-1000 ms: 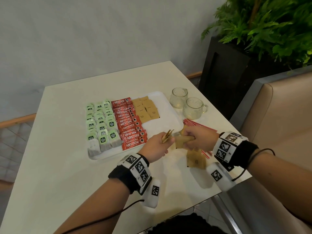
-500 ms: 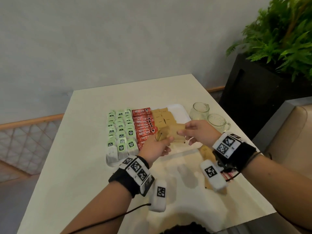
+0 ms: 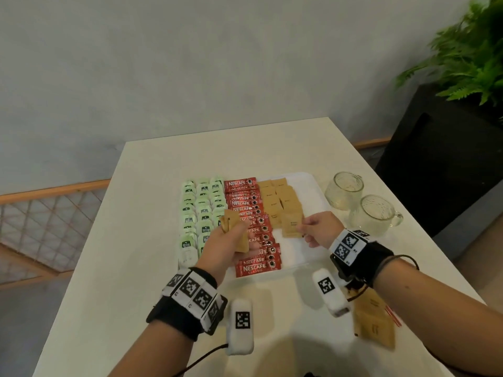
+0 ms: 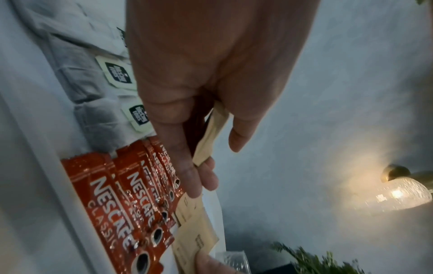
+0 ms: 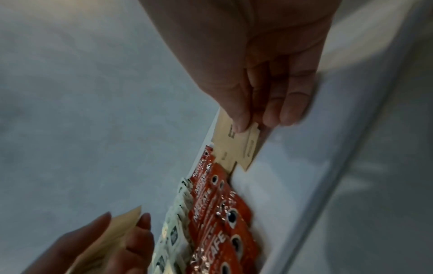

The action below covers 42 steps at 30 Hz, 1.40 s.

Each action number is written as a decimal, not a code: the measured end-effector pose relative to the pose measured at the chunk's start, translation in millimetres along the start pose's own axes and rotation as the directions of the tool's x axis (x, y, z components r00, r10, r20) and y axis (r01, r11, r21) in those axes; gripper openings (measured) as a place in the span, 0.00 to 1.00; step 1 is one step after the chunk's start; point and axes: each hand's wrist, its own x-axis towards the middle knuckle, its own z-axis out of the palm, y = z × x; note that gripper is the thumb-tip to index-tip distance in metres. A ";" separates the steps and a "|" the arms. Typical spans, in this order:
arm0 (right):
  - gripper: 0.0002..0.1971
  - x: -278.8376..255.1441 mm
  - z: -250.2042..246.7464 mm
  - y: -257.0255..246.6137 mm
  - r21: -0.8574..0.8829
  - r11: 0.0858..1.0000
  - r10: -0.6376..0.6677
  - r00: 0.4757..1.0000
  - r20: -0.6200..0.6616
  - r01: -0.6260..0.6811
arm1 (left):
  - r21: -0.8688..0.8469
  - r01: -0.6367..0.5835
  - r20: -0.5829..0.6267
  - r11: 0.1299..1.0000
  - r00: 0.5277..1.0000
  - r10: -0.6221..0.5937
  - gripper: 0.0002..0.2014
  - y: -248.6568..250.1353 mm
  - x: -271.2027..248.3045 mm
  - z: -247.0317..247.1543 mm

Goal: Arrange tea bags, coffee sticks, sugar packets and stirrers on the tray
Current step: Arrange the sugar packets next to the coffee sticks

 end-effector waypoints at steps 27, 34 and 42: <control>0.20 -19.7 -0.6 -24.8 -0.178 0.944 -0.248 0.953 0.174 0.278 | -0.341 0.067 0.055 0.938 0.997 -0.051 0.09 -3.0 9.9 11.8; 0.15 -48.5 11.6 -33.1 0.055 0.941 -0.336 0.909 0.248 0.333 | -0.209 -0.106 0.056 0.972 0.991 0.120 0.13 -9.3 0.4 47.5; 0.06 -58.9 6.5 -26.9 0.239 0.931 -0.319 0.932 0.173 0.275 | 0.095 -0.231 -0.044 0.968 0.971 0.236 0.11 -9.7 -7.1 46.8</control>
